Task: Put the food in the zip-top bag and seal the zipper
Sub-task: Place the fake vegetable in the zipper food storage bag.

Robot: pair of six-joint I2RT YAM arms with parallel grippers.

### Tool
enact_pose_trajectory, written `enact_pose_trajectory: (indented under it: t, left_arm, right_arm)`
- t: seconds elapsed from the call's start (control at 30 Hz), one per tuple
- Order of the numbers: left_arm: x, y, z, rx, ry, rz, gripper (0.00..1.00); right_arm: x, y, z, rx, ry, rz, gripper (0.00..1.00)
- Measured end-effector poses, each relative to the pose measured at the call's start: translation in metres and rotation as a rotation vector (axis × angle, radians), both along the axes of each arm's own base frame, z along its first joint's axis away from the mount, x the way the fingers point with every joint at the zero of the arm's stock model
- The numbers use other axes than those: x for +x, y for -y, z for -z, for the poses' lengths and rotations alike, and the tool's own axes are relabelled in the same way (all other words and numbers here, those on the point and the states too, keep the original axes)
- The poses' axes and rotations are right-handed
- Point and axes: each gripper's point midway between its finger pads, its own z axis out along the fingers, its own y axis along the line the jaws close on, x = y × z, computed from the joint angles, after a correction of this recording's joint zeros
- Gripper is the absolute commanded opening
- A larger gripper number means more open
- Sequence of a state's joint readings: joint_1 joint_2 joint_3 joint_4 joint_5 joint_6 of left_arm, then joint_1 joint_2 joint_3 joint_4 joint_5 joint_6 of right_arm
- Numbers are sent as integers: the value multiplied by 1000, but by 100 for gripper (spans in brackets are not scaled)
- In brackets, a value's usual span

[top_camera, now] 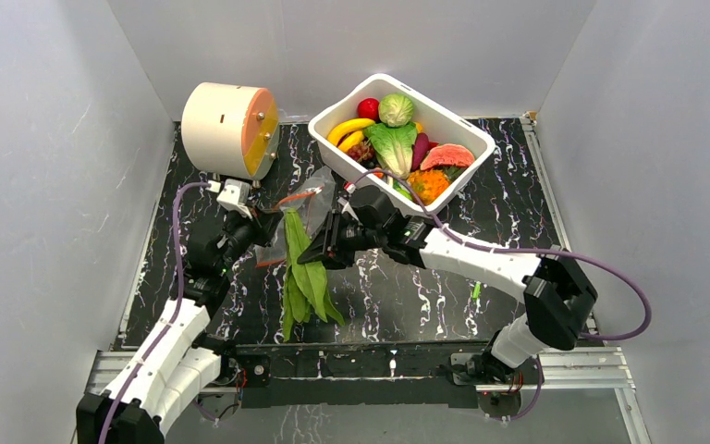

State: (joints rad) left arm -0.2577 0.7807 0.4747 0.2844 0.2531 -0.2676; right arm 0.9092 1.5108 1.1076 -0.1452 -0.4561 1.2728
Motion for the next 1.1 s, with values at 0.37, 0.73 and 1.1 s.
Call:
enact_pose_trajectory:
  t: [0.37, 0.73, 1.1]
  left_arm:
    - [-17, 11, -12, 31, 88, 118, 0]
    - [-32, 26, -10, 28, 85, 240, 0]
    - [-47, 38, -16, -16, 77, 327, 0]
  right_arm:
    - [9, -4, 23, -48, -36, 37, 24]
    - [33, -5, 21, -68, -4, 150, 23]
    - [68, 4, 26, -108, 64, 323, 29]
